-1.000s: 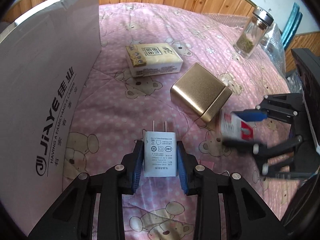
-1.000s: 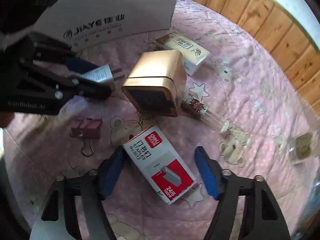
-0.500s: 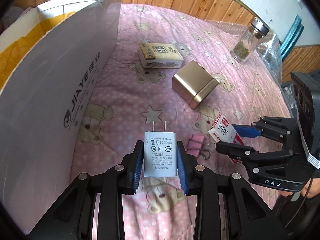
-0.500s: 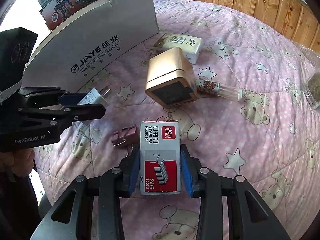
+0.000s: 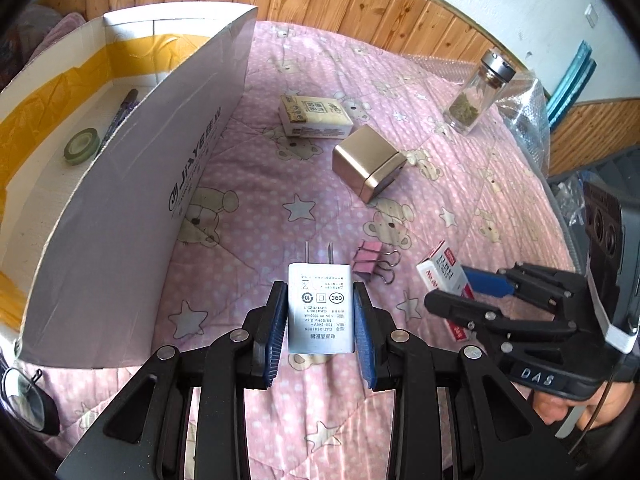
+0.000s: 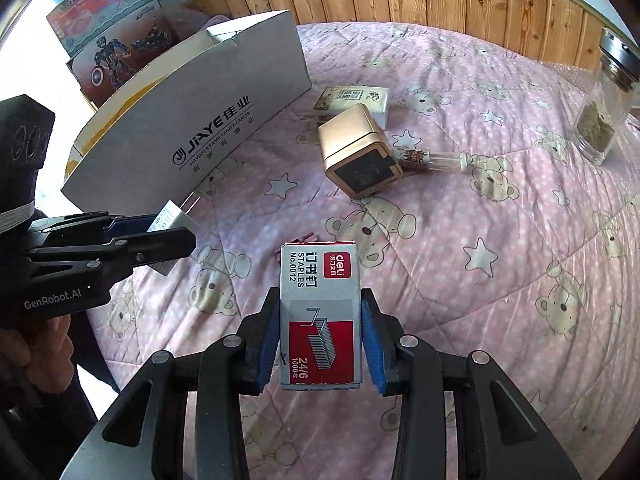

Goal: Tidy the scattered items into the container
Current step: 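Lift the adapter and staples box and carry them toward the box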

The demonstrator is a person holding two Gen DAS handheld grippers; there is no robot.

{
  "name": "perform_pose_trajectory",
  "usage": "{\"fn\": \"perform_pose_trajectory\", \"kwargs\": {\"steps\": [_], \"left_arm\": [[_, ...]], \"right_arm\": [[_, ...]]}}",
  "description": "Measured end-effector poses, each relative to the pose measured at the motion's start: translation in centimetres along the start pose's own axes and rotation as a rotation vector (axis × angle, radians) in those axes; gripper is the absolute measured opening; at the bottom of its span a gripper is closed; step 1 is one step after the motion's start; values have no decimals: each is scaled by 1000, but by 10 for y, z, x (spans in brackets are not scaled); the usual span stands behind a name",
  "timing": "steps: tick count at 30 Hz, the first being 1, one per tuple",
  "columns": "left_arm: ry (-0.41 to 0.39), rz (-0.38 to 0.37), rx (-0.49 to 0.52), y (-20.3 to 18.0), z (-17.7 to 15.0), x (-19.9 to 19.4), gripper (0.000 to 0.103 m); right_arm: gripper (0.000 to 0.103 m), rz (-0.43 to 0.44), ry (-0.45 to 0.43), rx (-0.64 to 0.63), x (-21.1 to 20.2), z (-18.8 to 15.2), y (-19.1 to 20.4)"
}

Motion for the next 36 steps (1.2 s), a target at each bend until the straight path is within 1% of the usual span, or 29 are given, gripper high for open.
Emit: {"fn": "perform_pose_trajectory", "kwargs": {"steps": [5,11,17,27,31,36], "left_arm": [[-18,-20,2,-6,2,-12,32],[-36,-43,0,-12,4,-26,32],[-39,-36,12,-12,3,-37,32],[-57,-20,30,-12,7,-58,32],[-77,-33,23,-11,11,-67,32],[-98,-52,-10,-5,19,-80,32]], "right_arm": [[39,16,-33,38,-14,-8,14],[39,34,-57,87,-21,-14,29],[39,54,-86,123,-29,-21,51],[39,68,-130,147,-43,-12,71],[39,66,-146,139,-49,-6,78],[39,60,-163,133,-55,3,85]]}}
Point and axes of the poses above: each gripper's, at about its wrist camera, not at the fingertips, and x roughly the way its jaws point, y to its left, z to its top, the point moved 8 cm from there along x, roughly the way its jaws point, and after that the axes turned 9 degrees about -y, right-handed, at the moved point
